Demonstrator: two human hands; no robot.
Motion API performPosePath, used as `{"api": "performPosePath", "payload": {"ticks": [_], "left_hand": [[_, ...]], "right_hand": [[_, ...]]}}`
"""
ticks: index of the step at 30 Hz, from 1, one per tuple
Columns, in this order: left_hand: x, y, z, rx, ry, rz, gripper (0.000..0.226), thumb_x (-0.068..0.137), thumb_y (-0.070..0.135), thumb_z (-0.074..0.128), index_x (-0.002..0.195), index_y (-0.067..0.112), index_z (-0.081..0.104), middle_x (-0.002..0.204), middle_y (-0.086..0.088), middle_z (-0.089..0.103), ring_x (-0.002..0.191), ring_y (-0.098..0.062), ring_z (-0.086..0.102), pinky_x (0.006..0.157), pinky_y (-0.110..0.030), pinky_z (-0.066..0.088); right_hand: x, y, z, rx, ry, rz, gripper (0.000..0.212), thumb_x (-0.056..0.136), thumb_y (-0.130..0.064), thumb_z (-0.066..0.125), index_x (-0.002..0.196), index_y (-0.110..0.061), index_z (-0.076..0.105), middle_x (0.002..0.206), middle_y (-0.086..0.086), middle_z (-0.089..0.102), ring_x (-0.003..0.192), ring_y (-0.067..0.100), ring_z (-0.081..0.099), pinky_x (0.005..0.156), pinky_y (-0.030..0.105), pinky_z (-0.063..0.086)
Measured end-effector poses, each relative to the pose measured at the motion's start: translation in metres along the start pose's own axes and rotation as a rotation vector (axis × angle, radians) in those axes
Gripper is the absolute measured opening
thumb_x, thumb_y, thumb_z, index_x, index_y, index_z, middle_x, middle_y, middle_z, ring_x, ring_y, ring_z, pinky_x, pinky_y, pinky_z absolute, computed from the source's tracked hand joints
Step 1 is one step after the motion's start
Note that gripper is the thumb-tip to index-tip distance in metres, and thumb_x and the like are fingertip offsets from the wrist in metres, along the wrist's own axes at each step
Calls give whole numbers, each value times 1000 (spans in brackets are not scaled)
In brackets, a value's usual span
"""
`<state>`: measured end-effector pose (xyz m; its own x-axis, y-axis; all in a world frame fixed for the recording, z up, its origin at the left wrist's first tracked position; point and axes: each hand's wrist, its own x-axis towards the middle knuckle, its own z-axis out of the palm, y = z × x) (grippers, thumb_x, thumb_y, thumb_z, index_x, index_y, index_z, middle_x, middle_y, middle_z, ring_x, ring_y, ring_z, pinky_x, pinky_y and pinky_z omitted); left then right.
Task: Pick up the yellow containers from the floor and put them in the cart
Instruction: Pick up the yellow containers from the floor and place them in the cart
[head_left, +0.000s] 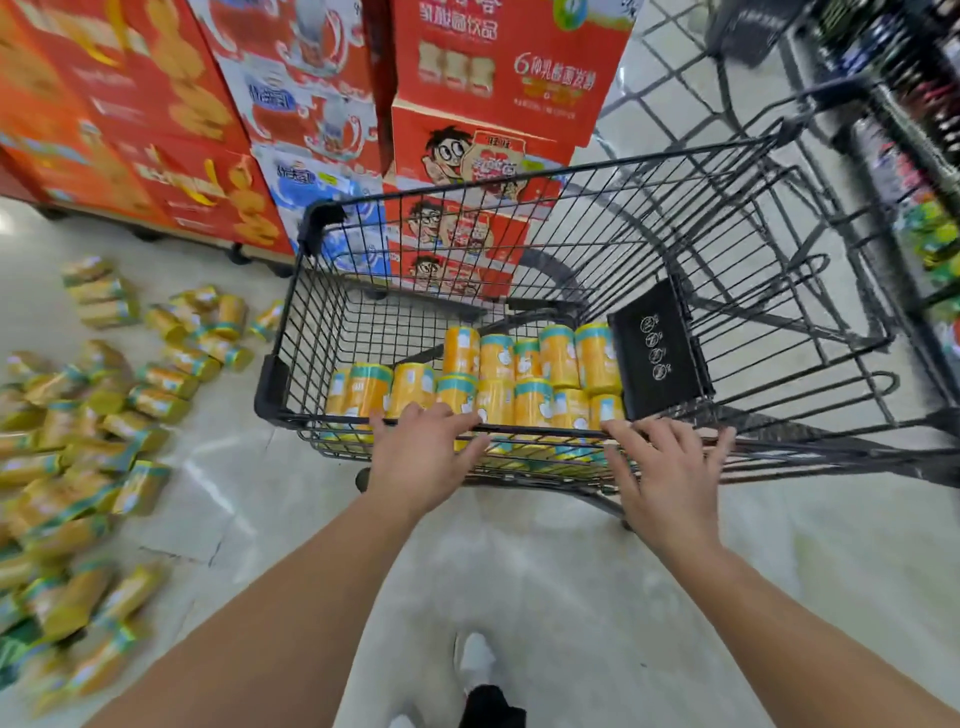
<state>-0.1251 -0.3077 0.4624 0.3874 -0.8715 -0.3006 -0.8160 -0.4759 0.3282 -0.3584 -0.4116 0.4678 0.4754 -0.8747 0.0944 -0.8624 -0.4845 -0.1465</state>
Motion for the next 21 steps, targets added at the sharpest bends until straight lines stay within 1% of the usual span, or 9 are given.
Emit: {"api": "performPosePath", "payload": {"ticks": [2,4,6,9,13,16,18,20,21], "left_hand": [[0,-2,1,-29,11,-31,38,94,61,36,124,47,56,117,12,58,121,-20,45,109,-66,18],[2,-5,-1,-84,10,-70,36,94,60,37,115,45,63,109,11,60,117,-20,47,109,-66,17],[5,-11,-4,-105,12,-106,36,94,61,39,109,44,67,101,12,59,115,-20,48,109,-66,17],[6,-20,-9,-105,27,-146,36,92,63,40,104,45,69,94,11,58,113,-19,50,110,-64,18],[4,-33,-17,-149,47,-200,35,91,63,43,100,44,70,98,12,62,114,-19,50,110,-64,15],[3,-47,-23,-173,77,-248,34,90,64,44,97,44,70,95,15,60,113,-18,51,110,-67,14],[1,-59,-27,-186,96,-279,32,90,63,45,97,44,70,91,15,59,113,-17,51,110,-68,13],[0,-69,-29,-212,111,-300,31,91,61,46,96,43,71,86,13,57,111,-17,51,109,-69,9],[-1,-76,-31,-221,121,-310,31,91,61,47,95,42,71,85,12,56,109,-17,51,109,-69,9]], "right_hand": [[1,-8,6,19,7,30,42,94,-52,32,106,-40,70,96,-11,65,107,23,54,110,70,-4],[2,-15,9,29,0,41,43,95,-52,30,104,-40,71,93,-12,65,105,22,54,109,70,-9],[3,-22,10,50,9,36,42,94,-51,32,102,-40,72,90,-11,66,102,22,54,107,73,-8],[8,-32,13,69,17,28,34,92,-48,41,97,-39,73,86,-10,65,99,22,54,103,80,-2],[17,-50,15,64,21,-13,38,91,-48,37,93,-37,73,83,-10,65,98,24,58,101,82,2],[25,-67,15,49,4,-31,39,92,-48,35,93,-39,73,83,-10,65,97,27,60,103,80,5],[31,-80,18,34,-10,-56,32,94,-47,40,93,-41,71,81,-11,63,97,28,60,104,80,5],[35,-92,20,18,-12,-80,20,95,-42,51,94,-42,71,81,-10,63,98,29,60,104,79,4],[38,-99,22,14,-10,-94,15,93,-40,56,94,-42,71,82,-10,63,98,28,60,105,78,4]]}}
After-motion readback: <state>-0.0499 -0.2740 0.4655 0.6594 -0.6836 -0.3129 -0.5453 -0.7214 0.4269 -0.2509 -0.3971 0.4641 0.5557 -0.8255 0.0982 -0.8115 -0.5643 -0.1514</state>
